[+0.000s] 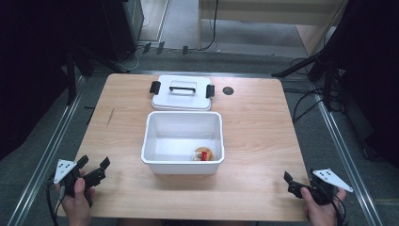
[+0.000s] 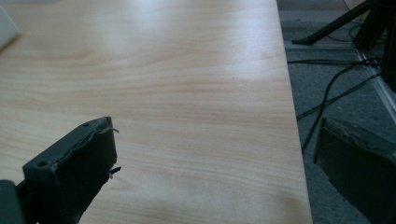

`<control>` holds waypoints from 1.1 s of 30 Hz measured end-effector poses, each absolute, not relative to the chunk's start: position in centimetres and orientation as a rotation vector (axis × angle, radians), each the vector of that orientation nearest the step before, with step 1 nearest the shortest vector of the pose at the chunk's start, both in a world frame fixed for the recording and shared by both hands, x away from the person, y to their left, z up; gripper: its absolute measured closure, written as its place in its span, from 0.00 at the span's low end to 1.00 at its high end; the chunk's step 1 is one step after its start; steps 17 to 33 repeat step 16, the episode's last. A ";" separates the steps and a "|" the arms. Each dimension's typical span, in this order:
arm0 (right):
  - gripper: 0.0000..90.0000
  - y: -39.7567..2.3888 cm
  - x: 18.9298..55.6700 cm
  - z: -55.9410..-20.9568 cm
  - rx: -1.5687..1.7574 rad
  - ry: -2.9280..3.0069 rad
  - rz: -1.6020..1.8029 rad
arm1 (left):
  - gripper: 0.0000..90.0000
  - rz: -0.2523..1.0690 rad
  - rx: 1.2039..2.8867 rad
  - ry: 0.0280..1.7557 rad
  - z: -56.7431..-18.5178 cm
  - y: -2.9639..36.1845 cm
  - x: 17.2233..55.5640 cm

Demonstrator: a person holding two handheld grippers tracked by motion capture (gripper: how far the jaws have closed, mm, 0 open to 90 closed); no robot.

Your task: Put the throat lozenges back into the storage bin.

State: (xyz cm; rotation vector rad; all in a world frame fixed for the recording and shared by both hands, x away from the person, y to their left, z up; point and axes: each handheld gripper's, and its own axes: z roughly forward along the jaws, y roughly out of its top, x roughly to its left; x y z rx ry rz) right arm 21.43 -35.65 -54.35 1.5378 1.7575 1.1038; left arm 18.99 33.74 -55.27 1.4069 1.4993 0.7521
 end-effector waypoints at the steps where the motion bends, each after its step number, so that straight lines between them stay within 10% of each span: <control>1: 0.00 -35.9 21.4 -54.3 1.538 1.739 1.123 | 0.16 0.752 1.407 1.499 -55.3 33.7 19.0; 33: 0.00 -35.7 21.4 -54.6 1.538 1.703 1.153 | 0.16 0.752 1.415 1.504 -55.3 33.6 19.0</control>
